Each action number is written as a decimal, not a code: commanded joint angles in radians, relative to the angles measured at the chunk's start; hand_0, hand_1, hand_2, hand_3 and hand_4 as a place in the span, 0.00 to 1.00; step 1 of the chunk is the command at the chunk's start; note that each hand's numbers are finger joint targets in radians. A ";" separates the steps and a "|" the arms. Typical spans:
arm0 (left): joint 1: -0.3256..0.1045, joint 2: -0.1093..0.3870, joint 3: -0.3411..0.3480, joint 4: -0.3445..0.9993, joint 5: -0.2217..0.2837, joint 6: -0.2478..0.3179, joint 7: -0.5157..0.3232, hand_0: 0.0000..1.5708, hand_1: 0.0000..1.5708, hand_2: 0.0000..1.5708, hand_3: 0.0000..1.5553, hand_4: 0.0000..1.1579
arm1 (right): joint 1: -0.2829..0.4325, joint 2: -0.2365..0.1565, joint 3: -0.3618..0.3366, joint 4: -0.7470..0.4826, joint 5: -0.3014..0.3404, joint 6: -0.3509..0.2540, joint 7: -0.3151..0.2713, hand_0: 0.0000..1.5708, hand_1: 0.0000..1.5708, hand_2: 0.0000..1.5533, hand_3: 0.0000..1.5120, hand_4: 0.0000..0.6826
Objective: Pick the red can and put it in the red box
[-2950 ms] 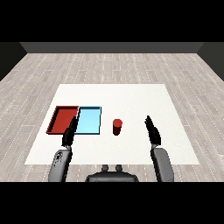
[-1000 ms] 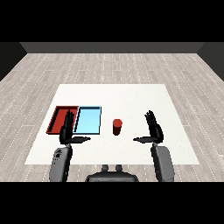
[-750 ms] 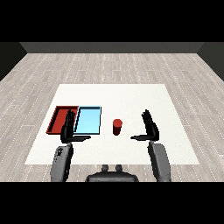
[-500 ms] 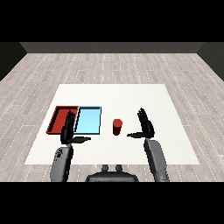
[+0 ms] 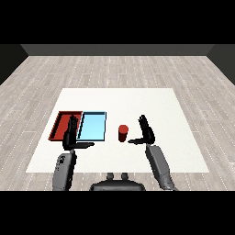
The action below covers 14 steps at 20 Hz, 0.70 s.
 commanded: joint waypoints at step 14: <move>0.018 -0.007 -0.002 -0.064 0.029 -0.013 0.033 0.00 0.00 0.00 0.00 0.00 | -0.055 0.003 0.137 0.146 -0.092 -0.087 -0.067 0.00 0.00 0.00 0.00 0.00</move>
